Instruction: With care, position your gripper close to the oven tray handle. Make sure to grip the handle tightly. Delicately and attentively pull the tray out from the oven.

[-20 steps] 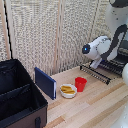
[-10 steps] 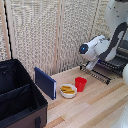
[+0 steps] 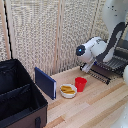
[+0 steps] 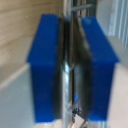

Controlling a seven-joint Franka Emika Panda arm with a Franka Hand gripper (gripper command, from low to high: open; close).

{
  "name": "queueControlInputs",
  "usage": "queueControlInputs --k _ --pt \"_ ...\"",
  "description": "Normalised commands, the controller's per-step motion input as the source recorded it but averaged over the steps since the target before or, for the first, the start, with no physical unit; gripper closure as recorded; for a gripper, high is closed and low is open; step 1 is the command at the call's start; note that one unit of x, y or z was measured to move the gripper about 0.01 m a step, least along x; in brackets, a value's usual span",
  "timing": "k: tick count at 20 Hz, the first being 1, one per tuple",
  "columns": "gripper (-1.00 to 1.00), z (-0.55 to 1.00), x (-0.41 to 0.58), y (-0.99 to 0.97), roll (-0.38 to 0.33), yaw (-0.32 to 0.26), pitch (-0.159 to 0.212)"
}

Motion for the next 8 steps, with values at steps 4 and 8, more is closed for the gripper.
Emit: queueControlInputs --k 4,8 --pt "-1.0 0.25 0.127 -0.02 0.025 -0.015 0.026" --pt "-1.0 0.19 0.03 0.0 0.005 -0.082 0.001"
